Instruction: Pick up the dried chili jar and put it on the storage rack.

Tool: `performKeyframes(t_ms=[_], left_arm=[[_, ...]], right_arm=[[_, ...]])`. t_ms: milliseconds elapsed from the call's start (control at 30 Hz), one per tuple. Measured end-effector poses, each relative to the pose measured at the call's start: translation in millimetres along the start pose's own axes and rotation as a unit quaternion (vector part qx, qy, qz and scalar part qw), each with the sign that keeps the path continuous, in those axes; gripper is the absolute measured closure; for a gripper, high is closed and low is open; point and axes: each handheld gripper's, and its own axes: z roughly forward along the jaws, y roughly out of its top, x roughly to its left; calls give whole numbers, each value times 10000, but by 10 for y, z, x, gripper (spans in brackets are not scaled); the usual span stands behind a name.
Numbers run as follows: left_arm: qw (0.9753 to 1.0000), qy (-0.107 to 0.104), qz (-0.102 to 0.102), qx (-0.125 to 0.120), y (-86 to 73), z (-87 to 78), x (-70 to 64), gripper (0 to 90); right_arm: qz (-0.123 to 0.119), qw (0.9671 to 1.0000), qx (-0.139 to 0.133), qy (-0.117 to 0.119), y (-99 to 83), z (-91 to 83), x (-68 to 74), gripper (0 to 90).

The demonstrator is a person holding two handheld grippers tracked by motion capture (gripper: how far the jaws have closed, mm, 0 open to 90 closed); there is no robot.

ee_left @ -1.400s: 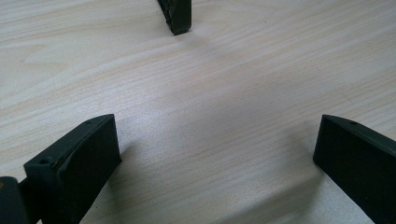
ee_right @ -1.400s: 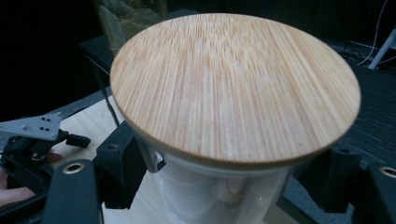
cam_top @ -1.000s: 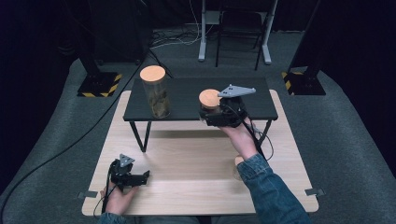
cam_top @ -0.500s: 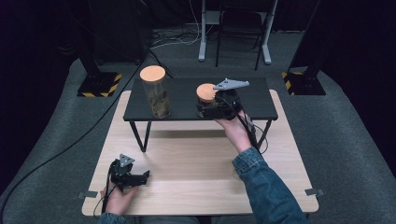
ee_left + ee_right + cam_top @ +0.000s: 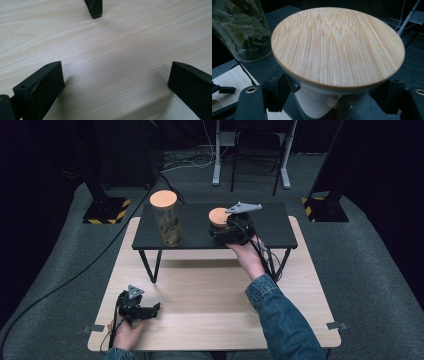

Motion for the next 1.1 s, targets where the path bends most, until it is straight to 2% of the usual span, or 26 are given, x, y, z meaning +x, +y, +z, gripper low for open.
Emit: performKeyframes(t_ms=[333, 600, 1100], left_arm=[[10000, 0, -2, -2, 0, 0, 0, 1], [10000, 0, -2, -1, 0, 0, 0, 1], [10000, 0, 0, 0, 0, 0, 0, 0]], right_arm=[[-19, 10000, -1, 19, 4, 24, -9, 242], [25, 10000, 5, 45, 0, 11, 9, 175], [35, 10000, -41, 39, -46, -108, 28, 116]])
